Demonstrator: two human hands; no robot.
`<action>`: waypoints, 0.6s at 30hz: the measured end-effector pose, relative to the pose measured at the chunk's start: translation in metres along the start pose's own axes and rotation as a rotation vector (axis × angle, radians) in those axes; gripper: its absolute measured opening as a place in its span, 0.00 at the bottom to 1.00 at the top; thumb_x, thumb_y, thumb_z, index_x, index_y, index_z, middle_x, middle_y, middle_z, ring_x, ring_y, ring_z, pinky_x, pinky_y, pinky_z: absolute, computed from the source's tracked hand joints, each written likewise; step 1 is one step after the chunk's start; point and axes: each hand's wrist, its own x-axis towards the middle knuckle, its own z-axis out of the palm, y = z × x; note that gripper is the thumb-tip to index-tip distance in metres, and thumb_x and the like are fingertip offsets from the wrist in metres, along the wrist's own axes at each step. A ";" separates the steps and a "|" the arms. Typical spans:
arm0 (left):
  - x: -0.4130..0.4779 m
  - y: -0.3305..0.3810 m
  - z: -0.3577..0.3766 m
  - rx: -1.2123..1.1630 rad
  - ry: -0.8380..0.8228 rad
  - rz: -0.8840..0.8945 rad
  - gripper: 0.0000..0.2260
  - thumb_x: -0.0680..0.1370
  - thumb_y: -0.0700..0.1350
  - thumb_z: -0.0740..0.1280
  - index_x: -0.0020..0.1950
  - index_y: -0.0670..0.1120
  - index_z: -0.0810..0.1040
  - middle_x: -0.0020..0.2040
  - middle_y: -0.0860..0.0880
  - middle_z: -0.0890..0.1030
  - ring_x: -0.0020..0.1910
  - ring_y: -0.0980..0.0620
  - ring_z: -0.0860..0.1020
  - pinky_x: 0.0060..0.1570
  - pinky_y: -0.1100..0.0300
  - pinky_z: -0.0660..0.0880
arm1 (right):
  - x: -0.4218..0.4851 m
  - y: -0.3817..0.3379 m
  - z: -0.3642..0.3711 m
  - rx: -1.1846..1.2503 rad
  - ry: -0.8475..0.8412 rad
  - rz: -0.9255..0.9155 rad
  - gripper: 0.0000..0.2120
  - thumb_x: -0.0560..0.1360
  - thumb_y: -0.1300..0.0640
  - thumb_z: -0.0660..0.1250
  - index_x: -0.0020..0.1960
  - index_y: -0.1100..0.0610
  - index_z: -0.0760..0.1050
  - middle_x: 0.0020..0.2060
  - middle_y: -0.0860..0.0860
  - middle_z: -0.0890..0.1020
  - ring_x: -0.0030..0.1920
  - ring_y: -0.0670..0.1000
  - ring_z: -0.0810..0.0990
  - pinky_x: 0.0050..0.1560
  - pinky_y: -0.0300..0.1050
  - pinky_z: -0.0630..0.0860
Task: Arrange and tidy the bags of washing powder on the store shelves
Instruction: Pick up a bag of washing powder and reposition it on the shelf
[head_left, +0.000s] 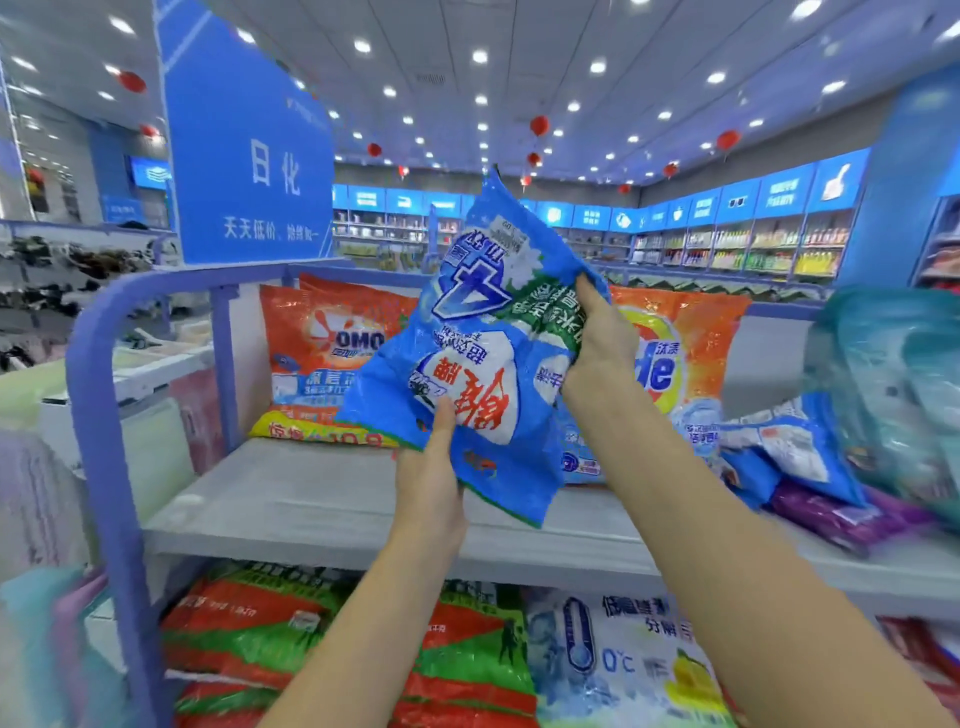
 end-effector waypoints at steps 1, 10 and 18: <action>0.004 -0.005 0.000 0.078 0.035 0.042 0.07 0.78 0.47 0.66 0.51 0.45 0.77 0.40 0.49 0.81 0.31 0.52 0.78 0.24 0.62 0.74 | 0.003 -0.001 -0.018 -0.010 -0.012 -0.028 0.12 0.75 0.58 0.69 0.57 0.60 0.76 0.49 0.56 0.81 0.47 0.56 0.80 0.42 0.51 0.77; 0.034 0.016 0.042 0.755 -0.185 0.442 0.07 0.72 0.48 0.73 0.38 0.49 0.76 0.36 0.49 0.80 0.38 0.51 0.77 0.44 0.47 0.76 | 0.022 -0.016 -0.175 -0.794 -0.131 -0.258 0.11 0.72 0.58 0.72 0.53 0.59 0.76 0.39 0.55 0.80 0.36 0.45 0.77 0.38 0.38 0.71; 0.047 0.046 0.154 1.518 -0.734 0.797 0.08 0.73 0.50 0.72 0.40 0.47 0.77 0.37 0.42 0.77 0.39 0.44 0.75 0.39 0.53 0.68 | 0.035 -0.088 -0.157 -0.971 -0.269 -0.532 0.36 0.72 0.53 0.72 0.72 0.53 0.56 0.61 0.50 0.69 0.60 0.48 0.69 0.57 0.42 0.67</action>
